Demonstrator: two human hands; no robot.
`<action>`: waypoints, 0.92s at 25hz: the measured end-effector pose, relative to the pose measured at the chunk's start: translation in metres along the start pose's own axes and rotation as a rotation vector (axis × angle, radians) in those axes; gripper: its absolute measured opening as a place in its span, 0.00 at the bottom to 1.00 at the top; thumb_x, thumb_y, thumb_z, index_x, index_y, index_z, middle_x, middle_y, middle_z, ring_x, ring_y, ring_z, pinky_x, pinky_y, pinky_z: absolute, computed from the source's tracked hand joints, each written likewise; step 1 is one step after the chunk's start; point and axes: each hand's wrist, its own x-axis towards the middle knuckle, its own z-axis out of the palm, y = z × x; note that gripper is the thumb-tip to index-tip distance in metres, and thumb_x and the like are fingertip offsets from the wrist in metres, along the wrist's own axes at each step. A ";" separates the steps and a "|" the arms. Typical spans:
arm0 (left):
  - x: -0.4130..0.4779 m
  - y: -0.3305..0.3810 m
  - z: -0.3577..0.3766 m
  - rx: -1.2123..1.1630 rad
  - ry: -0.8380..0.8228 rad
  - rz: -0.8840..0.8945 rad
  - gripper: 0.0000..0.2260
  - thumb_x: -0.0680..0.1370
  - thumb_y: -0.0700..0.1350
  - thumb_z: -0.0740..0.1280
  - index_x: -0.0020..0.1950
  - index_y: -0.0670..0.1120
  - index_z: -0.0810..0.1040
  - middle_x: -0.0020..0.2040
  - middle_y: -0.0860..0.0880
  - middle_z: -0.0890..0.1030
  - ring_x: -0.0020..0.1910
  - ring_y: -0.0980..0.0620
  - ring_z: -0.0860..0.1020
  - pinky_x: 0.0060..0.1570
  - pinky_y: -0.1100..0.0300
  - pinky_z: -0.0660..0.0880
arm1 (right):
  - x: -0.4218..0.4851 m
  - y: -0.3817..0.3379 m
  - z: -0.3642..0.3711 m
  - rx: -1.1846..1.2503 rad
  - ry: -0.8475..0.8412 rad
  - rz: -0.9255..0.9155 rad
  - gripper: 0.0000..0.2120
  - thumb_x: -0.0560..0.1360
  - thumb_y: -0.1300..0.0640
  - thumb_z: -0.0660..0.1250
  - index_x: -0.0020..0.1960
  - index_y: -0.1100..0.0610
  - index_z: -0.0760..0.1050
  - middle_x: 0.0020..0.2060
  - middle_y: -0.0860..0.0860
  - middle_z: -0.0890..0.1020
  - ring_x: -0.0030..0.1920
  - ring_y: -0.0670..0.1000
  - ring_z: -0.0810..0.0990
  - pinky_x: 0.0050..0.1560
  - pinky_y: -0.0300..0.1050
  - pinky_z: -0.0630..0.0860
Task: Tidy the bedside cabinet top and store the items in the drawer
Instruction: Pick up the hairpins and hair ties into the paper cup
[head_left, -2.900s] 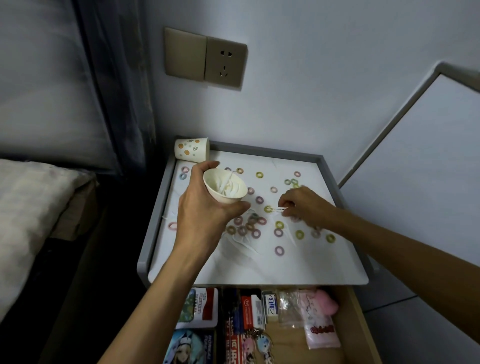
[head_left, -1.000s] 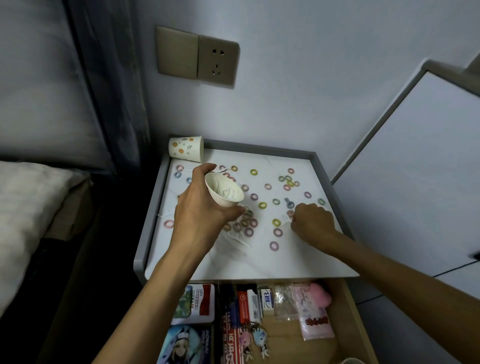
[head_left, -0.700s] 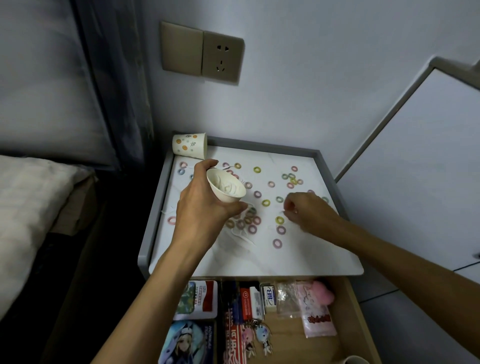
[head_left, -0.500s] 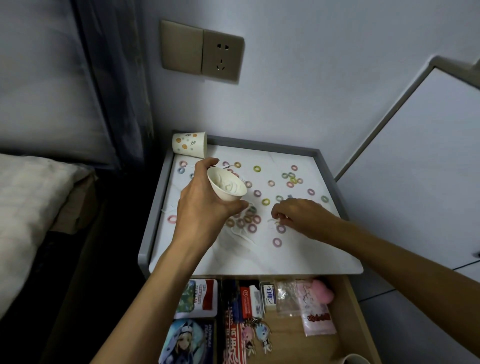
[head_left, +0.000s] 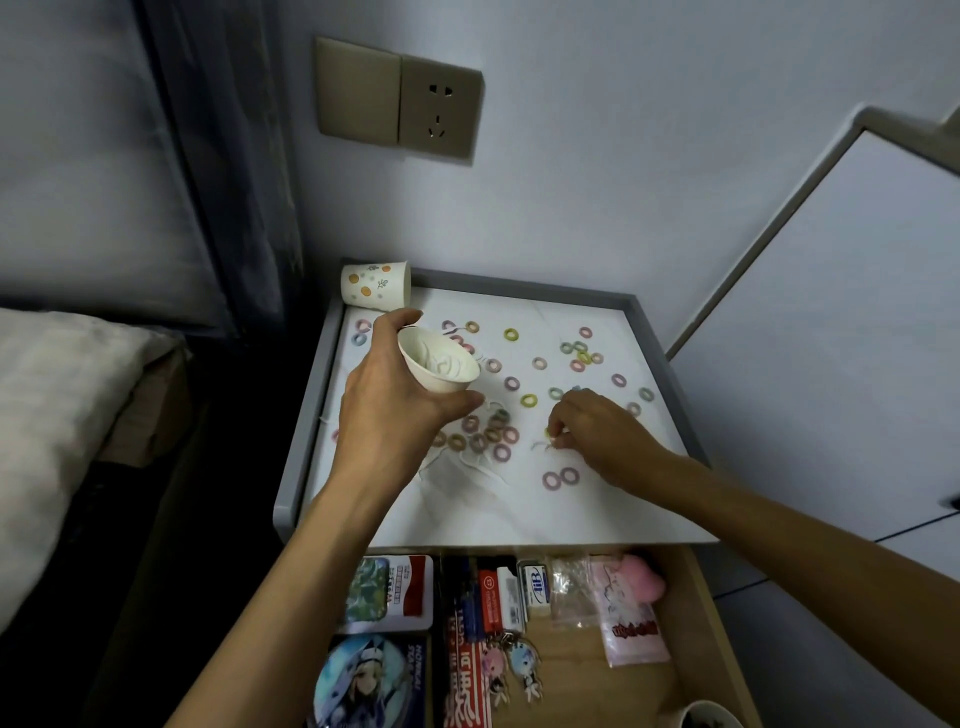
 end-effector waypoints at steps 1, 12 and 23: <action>0.001 0.000 -0.002 -0.008 0.011 -0.004 0.39 0.61 0.45 0.82 0.68 0.53 0.68 0.56 0.54 0.77 0.56 0.49 0.76 0.54 0.49 0.77 | 0.002 -0.004 -0.004 0.040 0.015 0.050 0.03 0.75 0.62 0.70 0.46 0.58 0.77 0.42 0.54 0.80 0.43 0.54 0.78 0.44 0.48 0.76; 0.002 0.001 -0.014 -0.032 0.057 -0.013 0.38 0.62 0.45 0.82 0.68 0.52 0.69 0.56 0.54 0.77 0.55 0.51 0.76 0.55 0.50 0.77 | 0.007 -0.091 0.009 0.239 -0.049 0.182 0.06 0.74 0.58 0.72 0.49 0.58 0.79 0.45 0.52 0.83 0.47 0.51 0.81 0.48 0.47 0.77; -0.001 -0.002 -0.023 -0.044 0.036 -0.016 0.37 0.62 0.44 0.82 0.67 0.53 0.69 0.53 0.57 0.76 0.53 0.54 0.76 0.51 0.56 0.77 | 0.012 -0.092 -0.016 0.171 -0.028 0.261 0.06 0.79 0.57 0.66 0.54 0.56 0.78 0.46 0.52 0.84 0.44 0.49 0.81 0.46 0.44 0.76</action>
